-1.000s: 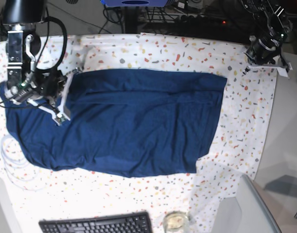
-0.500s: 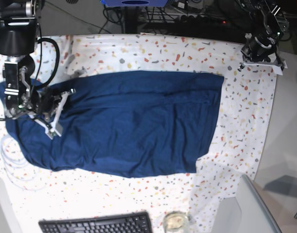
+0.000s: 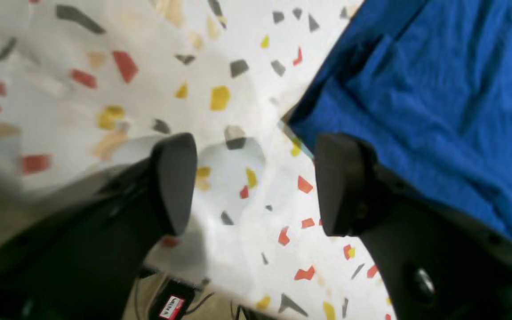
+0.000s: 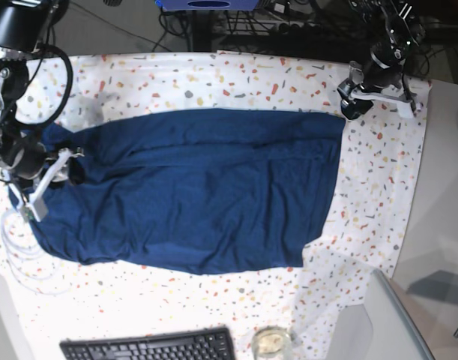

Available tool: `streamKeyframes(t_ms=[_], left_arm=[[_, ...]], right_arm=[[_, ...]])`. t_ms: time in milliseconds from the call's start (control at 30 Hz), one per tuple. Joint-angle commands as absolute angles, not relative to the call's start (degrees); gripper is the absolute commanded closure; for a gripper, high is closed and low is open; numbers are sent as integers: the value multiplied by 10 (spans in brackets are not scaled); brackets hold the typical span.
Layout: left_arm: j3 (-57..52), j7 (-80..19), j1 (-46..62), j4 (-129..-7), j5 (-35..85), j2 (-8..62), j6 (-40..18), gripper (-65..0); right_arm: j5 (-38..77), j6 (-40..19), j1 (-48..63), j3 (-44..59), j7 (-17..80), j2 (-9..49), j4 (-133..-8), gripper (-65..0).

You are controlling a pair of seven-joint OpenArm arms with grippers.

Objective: Layout the t-shirt on the table in an organized manner, then fold the t-shirt properly
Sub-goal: 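Release the shirt and regrasp its corners with both grippers, then pull the shirt edge taut with both grippers, stretching it flat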

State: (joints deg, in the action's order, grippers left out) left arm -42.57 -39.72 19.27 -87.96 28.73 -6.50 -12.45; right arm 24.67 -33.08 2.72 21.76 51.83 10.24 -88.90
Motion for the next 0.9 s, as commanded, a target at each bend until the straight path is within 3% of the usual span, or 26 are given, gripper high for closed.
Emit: streamKeyframes(t_ms=[0,267,467,567,700,767,867], left_arm=[[-422,-385,187,-871,291,-65,-131,-402],[-319,-289,170,-786,291,-62,-131,-402],[-303,-282,141,-752,291,-62,-131,-392],[-305,-282,140,-752,291,-62,-131,-303],[-308,-283,140,-752,291,-61,-131,-92],[-308,-283,141,-752,291,-61,-131,0],[-308,-284,141,-753,291,-61,-131,0]], right_arm=[[257,-333,20,227,509,108,-901,-297],[258,-333,20,346,512,117,-898,-300],[262,-334,15,464,590,115,-895,-308],[309,-334,20,510,608,116,-886,-308],[364,-334,15,565,625,130,-811,-315],[364,-334,15,567,625,140,-776,-372],[365,-334,15,572,623,141,-743,-470]])
